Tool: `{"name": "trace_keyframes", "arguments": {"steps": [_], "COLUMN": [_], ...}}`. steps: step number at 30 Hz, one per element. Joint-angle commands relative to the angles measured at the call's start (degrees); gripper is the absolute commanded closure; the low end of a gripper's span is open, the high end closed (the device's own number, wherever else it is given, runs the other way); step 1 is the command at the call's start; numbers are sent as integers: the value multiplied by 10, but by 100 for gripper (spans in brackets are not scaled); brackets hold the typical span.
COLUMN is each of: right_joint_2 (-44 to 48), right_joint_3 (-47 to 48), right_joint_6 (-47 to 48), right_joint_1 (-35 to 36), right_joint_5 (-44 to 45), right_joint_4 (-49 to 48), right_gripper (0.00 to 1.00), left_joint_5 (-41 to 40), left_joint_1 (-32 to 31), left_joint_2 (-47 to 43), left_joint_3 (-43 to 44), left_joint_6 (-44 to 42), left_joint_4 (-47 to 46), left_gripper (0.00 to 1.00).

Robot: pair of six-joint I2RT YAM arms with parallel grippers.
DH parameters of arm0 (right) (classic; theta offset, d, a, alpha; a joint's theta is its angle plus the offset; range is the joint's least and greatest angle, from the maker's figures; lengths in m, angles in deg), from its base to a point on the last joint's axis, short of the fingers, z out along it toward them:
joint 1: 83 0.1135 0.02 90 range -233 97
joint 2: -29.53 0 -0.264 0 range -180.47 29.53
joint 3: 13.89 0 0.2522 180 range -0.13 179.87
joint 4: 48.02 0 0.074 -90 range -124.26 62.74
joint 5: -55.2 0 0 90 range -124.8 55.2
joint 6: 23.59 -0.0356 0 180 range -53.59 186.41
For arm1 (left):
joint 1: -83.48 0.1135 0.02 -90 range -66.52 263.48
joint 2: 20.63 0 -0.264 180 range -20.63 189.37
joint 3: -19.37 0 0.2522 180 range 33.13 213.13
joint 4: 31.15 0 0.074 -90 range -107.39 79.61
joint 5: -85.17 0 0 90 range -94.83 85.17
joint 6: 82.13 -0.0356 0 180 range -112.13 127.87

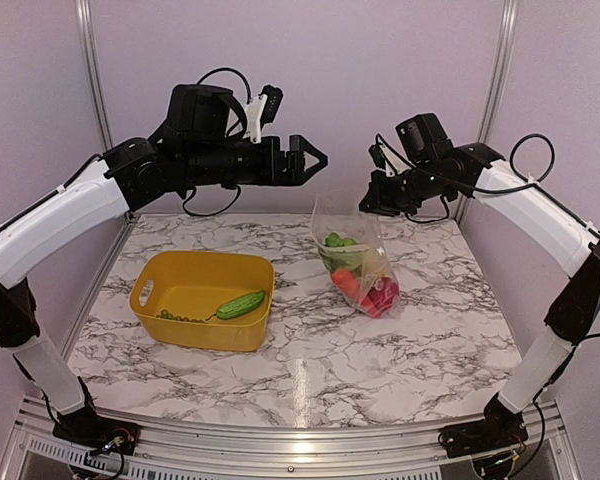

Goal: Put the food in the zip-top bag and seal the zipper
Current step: Pick up the fake vegetable from the bin.

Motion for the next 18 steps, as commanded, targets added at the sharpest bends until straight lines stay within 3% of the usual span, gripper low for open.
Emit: {"name": "trace_keyframes", "arguments": {"steps": [1, 6, 8, 13, 18], "right_joint_2": [5, -6, -19, -25, -42], "right_joint_3": [8, 41, 90, 159, 142], "right_joint_6": [-2, 20, 56, 91, 101], "right_joint_1": [5, 5, -2, -65, -18], "right_joint_5": [-4, 0, 44, 67, 80], "right_joint_4": [-16, 14, 63, 118, 128], "right_gripper": [100, 100, 100, 100, 100], "left_joint_5": [10, -7, -20, -54, -23], "left_joint_1": [9, 24, 30, 47, 85], "left_joint_2": [-45, -86, -84, -94, -127], "left_joint_3": [-58, -121, -123, -153, -213], "left_joint_6": [-100, -98, -92, -117, -146], "left_joint_4": [40, 82, 123, 200, 204], "left_gripper": [1, 1, 1, 1, 5]}}
